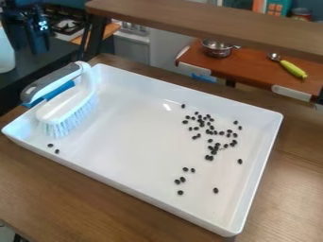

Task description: Sweep into pile

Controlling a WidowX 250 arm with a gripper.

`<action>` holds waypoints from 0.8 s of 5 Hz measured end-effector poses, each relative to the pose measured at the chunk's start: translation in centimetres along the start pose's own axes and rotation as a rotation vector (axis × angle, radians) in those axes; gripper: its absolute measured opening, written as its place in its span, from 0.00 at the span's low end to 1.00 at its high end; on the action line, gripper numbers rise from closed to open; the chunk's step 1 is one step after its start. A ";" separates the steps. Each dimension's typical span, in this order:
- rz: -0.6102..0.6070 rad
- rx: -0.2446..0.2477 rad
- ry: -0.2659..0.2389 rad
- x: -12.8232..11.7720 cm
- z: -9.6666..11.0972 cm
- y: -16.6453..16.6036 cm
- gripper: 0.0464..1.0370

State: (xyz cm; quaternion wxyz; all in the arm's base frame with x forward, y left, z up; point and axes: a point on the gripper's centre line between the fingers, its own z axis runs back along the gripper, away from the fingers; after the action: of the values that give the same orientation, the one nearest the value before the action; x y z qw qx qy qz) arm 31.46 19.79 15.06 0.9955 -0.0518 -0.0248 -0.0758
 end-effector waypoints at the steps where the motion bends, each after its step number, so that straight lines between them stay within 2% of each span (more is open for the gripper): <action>1: 0.005 -0.033 0.032 -0.1 -1.6 0.1 0.97; 2: 0.006 -0.042 0.034 -0.3 -2.6 -0.2 0.97; 3: 0.012 -0.031 0.016 -0.1 -3.3 -0.7 0.97; 4: 0.033 0.005 -0.020 0.1 -3.7 -0.8 0.97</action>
State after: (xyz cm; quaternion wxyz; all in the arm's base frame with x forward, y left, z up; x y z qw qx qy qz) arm 31.57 18.57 11.43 0.9964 -0.0506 -0.0343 -0.0590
